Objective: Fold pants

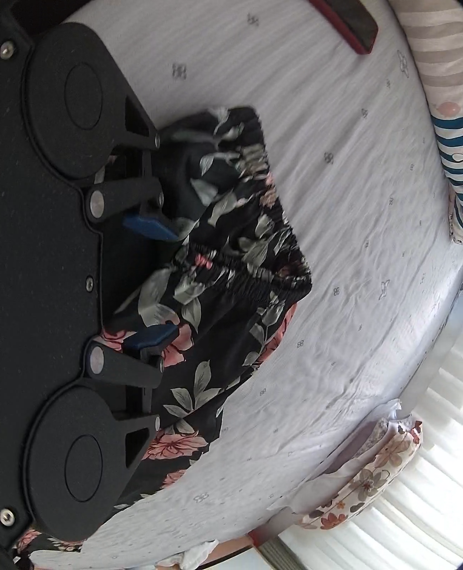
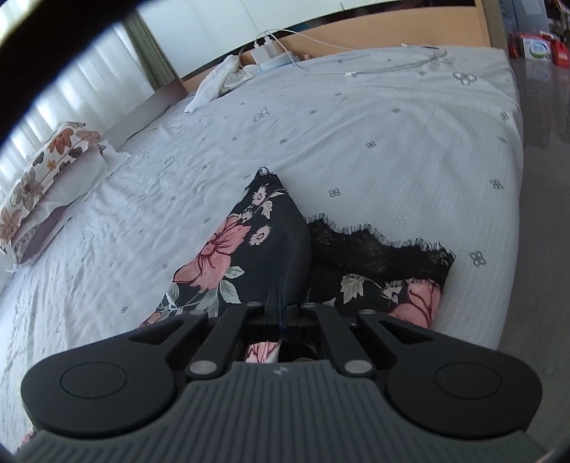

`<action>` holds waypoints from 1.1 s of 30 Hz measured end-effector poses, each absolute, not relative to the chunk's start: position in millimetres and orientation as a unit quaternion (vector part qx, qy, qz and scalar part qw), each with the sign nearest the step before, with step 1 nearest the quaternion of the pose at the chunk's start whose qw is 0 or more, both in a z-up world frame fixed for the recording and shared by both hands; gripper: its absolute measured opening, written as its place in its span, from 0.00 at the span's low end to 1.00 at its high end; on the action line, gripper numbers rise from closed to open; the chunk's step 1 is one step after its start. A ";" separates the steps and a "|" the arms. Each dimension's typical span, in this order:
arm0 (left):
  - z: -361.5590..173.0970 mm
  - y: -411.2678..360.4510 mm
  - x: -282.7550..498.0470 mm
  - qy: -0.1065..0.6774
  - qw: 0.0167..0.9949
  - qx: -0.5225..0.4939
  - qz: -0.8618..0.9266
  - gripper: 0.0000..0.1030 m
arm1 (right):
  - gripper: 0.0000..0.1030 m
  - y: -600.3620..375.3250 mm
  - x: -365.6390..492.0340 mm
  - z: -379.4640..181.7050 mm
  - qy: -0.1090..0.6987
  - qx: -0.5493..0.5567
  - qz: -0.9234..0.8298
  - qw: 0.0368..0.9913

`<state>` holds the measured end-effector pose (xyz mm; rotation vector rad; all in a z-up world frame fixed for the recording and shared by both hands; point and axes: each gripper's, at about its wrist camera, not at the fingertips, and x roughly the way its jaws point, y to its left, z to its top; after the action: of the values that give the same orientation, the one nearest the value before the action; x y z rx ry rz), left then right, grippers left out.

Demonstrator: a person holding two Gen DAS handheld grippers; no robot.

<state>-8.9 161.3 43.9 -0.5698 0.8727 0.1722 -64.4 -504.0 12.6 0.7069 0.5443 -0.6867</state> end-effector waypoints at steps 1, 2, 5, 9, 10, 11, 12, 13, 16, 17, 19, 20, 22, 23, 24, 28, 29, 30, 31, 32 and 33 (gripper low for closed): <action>40.0 160.7 -4.2 0.419 0.861 -0.273 0.089 0.53 | 0.02 -501.1 -63.3 13.7 0.259 0.326 -0.325 0.849; 35.5 159.4 -0.1 0.424 0.857 -0.275 0.098 0.54 | 0.02 -500.8 -63.8 13.6 0.259 0.323 -0.324 0.851; 25.6 156.2 8.5 0.410 0.863 -0.273 0.112 0.56 | 0.02 -498.2 -65.1 12.7 0.261 0.313 -0.323 0.854; 21.5 154.2 20.9 0.395 0.871 -0.255 0.144 0.08 | 0.02 -497.4 -67.8 11.4 0.262 0.312 -0.324 0.854; 22.7 154.8 22.2 0.397 0.870 -0.254 0.148 0.08 | 0.02 -497.2 -69.0 11.7 0.263 0.311 -0.323 0.854; 26.2 156.1 20.9 0.392 0.872 -0.255 0.146 0.08 | 0.02 -496.6 -70.4 13.0 0.264 0.307 -0.323 0.855; 32.0 158.1 18.8 0.383 0.878 -0.252 0.141 0.07 | 0.02 -496.4 -72.1 14.9 0.264 0.302 -0.323 0.857; 40.1 160.6 15.5 0.372 0.884 -0.248 0.141 0.07 | 0.02 -496.4 -72.1 14.9 0.264 0.302 -0.323 0.857; 68.0 177.1 1.3 0.342 0.893 -0.260 0.135 0.07 | 0.02 -495.2 -80.8 23.2 0.261 0.296 -0.316 0.863; 75.5 183.6 -3.1 0.333 0.895 -0.263 0.135 0.07 | 0.02 -494.4 -83.2 25.2 0.260 0.298 -0.313 0.864; 86.4 194.2 -11.3 0.320 0.900 -0.257 0.144 0.07 | 0.03 -489.4 -87.5 27.4 0.260 0.300 -0.303 0.866; 90.4 198.4 -14.7 0.315 0.902 -0.252 0.149 0.07 | 0.03 -486.0 -89.5 27.8 0.262 0.298 -0.297 0.868; 94.0 206.2 -20.5 0.311 0.906 -0.238 0.160 0.07 | 0.03 -475.3 -92.8 27.8 0.268 0.284 -0.290 0.874; 93.2 208.9 -23.7 0.310 0.907 -0.230 0.167 0.07 | 0.03 -469.2 -94.3 27.0 0.271 0.274 -0.289 0.876; 90.4 210.8 -25.8 0.312 0.907 -0.221 0.174 0.07 | 0.03 -463.8 -95.7 25.8 0.274 0.264 -0.289 0.879; 68.0 218.0 -30.3 0.331 0.903 -0.189 0.199 0.08 | 0.03 -448.6 -101.2 14.7 0.294 0.232 -0.289 0.881; 62.7 219.3 -30.5 0.336 0.901 -0.187 0.201 0.08 | 0.03 -448.6 -101.2 14.7 0.294 0.232 -0.289 0.881; 56.7 220.4 -31.9 0.340 0.899 -0.188 0.203 0.08 | 0.03 -445.8 -103.2 7.8 0.302 0.227 -0.292 0.878; 52.3 221.5 -31.6 0.344 0.897 -0.189 0.204 0.08 | 0.03 -445.3 -104.2 4.7 0.306 0.226 -0.294 0.877; 48.8 222.5 -31.2 0.347 0.895 -0.188 0.206 0.08 | 0.03 -444.4 -105.5 1.3 0.308 0.225 -0.296 0.876; 45.1 223.1 -30.2 0.350 0.894 -0.188 0.208 0.08 | 0.03 -443.8 -106.4 -1.9 0.310 0.224 -0.298 0.875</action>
<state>-30.2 223.1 45.1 -0.3892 0.7264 0.4304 -106.4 -443.8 -1.9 0.4672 0.6473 -0.6217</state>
